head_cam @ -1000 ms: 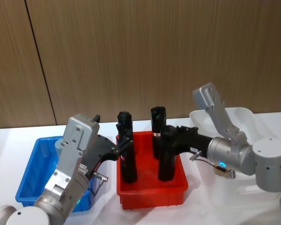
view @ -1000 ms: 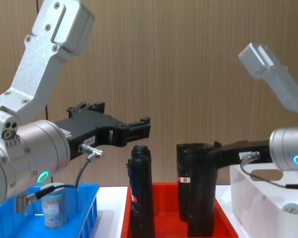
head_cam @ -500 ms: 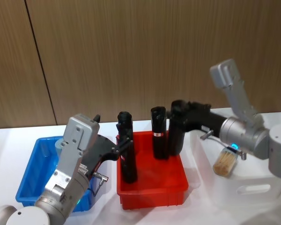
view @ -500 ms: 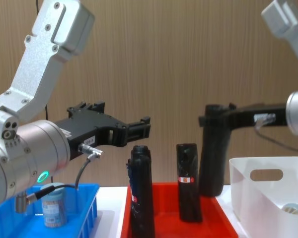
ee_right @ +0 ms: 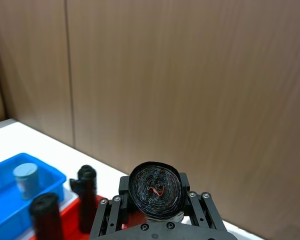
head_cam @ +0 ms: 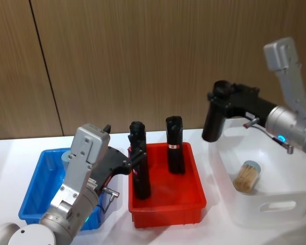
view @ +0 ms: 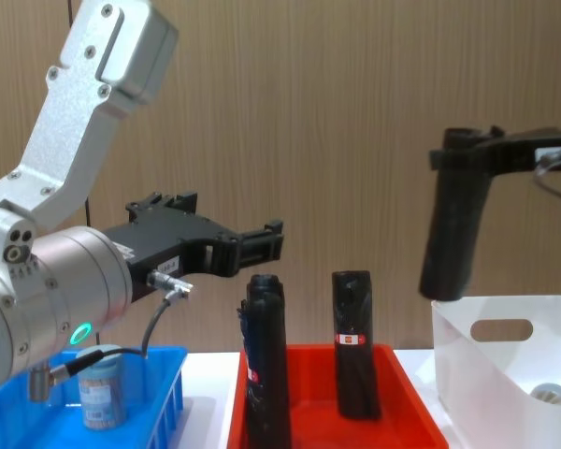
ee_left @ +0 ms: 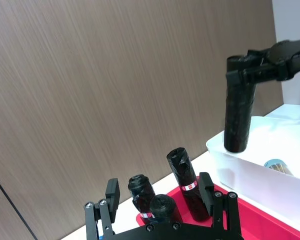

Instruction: Pick the cotton swabs from the blue box and place them into the white box.

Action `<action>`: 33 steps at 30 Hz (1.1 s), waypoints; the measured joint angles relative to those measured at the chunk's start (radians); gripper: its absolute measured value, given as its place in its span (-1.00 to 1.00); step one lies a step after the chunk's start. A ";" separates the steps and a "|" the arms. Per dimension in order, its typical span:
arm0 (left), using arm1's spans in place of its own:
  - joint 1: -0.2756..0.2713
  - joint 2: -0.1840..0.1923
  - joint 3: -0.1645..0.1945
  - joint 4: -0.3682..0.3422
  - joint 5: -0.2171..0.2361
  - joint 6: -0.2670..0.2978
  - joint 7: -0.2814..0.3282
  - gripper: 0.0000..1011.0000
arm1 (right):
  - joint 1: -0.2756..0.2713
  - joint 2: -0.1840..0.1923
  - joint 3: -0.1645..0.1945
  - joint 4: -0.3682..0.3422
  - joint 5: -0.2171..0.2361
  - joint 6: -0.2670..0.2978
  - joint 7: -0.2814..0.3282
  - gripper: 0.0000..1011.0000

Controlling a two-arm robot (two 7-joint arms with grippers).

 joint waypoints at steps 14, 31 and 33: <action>0.000 0.000 0.000 0.000 0.000 0.000 0.000 0.99 | 0.009 0.036 0.042 0.049 -0.006 -0.023 -0.042 0.10; 0.000 0.000 0.000 0.000 0.000 0.000 0.000 0.99 | 0.024 0.041 0.047 0.174 -0.030 -0.049 -0.057 0.33; 0.000 0.000 0.000 0.000 0.000 0.000 0.000 0.99 | 0.024 0.041 0.047 0.180 -0.031 -0.051 -0.058 0.41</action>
